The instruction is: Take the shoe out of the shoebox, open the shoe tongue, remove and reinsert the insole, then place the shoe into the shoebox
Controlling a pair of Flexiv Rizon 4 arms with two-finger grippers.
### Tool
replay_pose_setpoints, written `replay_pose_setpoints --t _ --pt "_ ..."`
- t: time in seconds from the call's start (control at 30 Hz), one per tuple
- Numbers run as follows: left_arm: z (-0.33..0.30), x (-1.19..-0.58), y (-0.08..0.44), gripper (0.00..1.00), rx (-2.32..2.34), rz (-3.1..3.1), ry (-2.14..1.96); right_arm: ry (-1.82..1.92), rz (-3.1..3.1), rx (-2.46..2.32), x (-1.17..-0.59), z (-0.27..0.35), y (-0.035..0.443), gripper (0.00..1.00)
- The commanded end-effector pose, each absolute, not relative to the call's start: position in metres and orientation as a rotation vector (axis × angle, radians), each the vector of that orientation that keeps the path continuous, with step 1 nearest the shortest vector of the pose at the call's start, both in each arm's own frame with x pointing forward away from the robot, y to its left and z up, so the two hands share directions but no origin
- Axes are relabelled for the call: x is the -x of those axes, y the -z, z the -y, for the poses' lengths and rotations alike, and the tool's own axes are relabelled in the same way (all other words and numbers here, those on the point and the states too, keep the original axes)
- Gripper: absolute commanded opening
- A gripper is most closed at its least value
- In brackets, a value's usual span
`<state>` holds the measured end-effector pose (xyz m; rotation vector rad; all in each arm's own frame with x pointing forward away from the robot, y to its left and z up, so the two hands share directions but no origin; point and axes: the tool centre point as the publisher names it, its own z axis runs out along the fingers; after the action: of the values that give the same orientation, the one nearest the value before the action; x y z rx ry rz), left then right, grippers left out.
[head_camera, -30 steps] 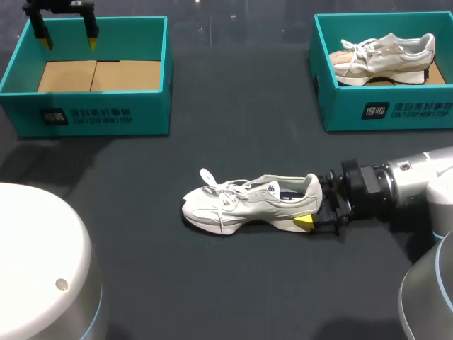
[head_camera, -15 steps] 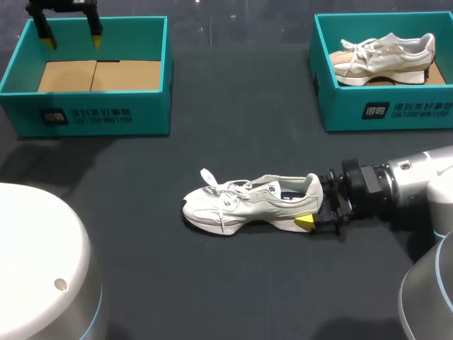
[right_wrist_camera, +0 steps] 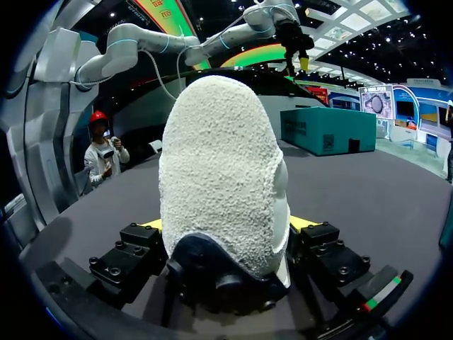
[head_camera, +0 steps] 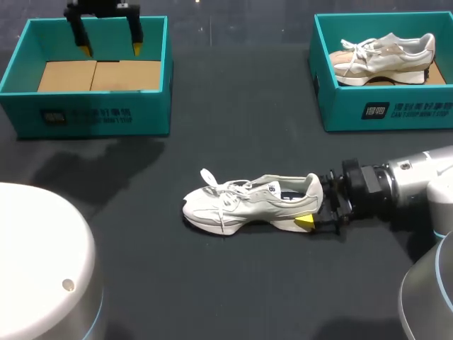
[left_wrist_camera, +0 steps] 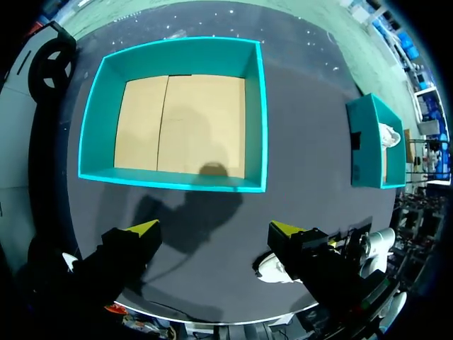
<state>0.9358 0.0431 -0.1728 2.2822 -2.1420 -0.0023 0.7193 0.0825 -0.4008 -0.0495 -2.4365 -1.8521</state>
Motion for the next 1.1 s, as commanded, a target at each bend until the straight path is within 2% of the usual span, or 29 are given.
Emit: replay_pose_setpoints --t 0.03,0.3,0.57,0.83,1.1 --pt "-0.044 -0.933 0.172 1.00 -2.285 2.144 -0.005 1.849 2.439 0.049 -0.719 -0.082 0.401 0.00" --pt "-0.044 -0.933 0.172 1.00 -2.285 2.144 -0.005 1.849 2.439 0.049 -0.719 -0.082 0.401 0.00" --pt "0.018 -0.875 0.173 1.00 -2.199 2.266 -0.071 1.849 2.439 0.049 -0.719 -0.082 0.401 0.00" --pt "0.069 -0.841 0.183 1.00 -2.165 2.262 -0.035 1.849 2.439 0.049 -0.719 -0.082 0.401 0.00" --pt "0.069 -0.841 0.183 1.00 -2.165 2.262 -0.035 1.849 2.439 0.049 -0.719 -0.082 0.401 0.00"
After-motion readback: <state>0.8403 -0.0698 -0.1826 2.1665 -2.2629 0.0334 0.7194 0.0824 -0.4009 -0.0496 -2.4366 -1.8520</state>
